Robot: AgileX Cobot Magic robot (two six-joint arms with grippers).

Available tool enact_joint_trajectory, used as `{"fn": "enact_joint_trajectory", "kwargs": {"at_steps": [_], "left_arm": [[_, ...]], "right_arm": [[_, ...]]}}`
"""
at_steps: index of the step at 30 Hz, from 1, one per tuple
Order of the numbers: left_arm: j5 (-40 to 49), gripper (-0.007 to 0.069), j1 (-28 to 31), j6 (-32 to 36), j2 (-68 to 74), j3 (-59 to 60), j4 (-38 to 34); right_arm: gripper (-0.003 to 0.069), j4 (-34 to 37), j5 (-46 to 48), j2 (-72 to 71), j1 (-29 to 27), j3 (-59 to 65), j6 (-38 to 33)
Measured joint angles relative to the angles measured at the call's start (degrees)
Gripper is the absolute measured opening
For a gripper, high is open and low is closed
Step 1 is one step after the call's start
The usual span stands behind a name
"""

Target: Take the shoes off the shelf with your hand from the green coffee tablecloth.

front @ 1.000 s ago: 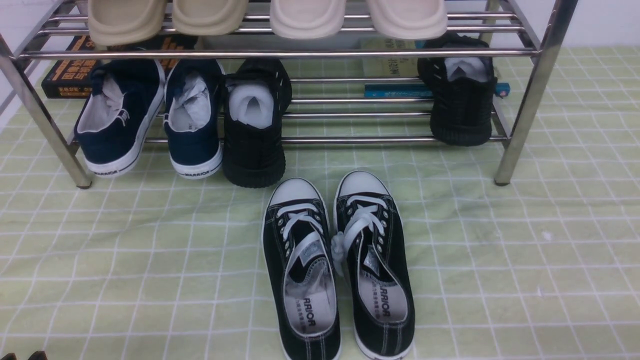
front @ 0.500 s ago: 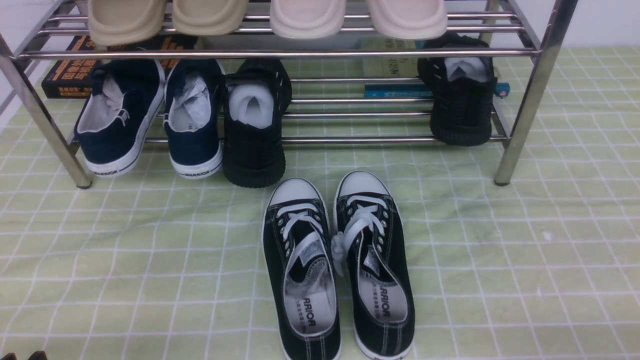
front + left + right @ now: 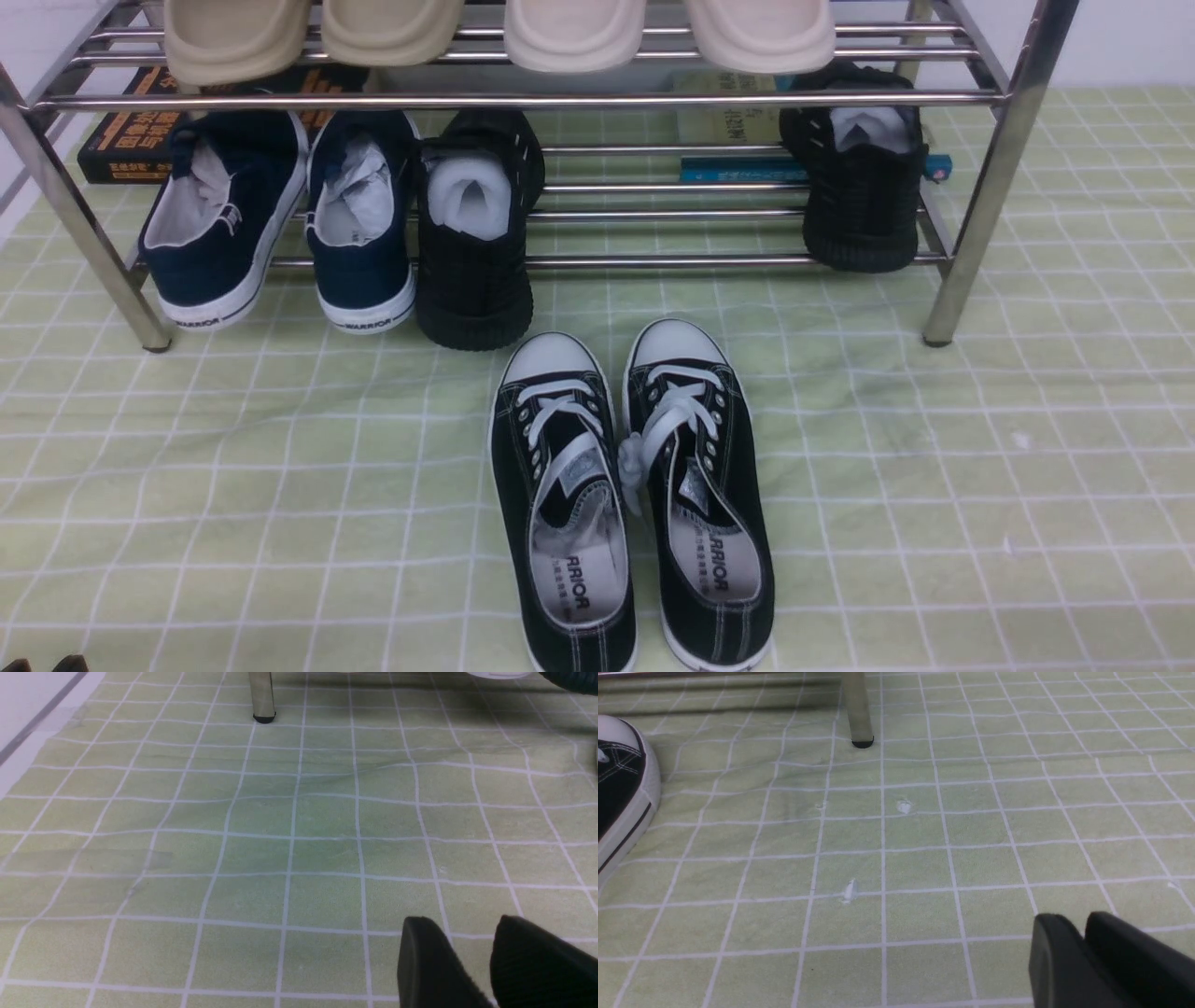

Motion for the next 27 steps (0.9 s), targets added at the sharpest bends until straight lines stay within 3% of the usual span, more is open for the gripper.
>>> {"fn": "enact_joint_trajectory", "kwargs": {"at_steps": [27], "left_arm": [[0.00,0.0239,0.00,0.00,0.00,0.00,0.00]], "right_arm": [[0.0153,0.00,0.00,0.00,0.00,0.00,0.00]]}}
